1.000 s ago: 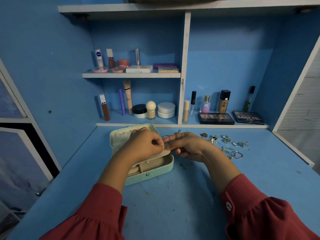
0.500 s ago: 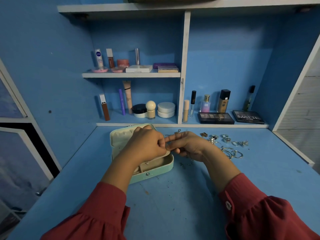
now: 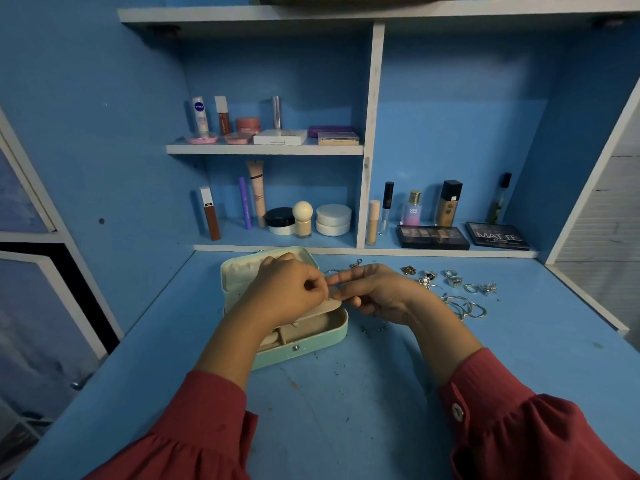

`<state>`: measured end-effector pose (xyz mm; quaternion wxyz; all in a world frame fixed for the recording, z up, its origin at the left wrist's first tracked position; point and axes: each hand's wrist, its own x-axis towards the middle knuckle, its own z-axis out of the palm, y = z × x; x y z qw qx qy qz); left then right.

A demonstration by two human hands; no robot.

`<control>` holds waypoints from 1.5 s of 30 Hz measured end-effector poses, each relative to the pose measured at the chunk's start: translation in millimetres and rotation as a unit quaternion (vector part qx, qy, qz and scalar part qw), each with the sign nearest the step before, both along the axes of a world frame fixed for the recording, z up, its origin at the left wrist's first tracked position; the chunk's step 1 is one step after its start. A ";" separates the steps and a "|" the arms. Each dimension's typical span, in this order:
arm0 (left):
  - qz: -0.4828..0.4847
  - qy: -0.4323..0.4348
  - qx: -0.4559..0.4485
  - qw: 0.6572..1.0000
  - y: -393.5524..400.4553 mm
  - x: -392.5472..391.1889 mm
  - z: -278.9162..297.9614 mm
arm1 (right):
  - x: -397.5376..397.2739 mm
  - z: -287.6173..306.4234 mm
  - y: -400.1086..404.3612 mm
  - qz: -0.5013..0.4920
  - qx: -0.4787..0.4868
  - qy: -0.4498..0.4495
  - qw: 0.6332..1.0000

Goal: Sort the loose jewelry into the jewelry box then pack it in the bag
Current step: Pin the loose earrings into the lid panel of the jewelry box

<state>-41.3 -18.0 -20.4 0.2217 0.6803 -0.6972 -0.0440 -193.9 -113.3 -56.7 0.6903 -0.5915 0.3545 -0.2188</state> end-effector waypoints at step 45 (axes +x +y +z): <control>0.106 0.442 -0.032 0.890 21.3 123.6 -24.6 | 9.6 1.9 5.9 -0.060 -0.039 -0.123 0.990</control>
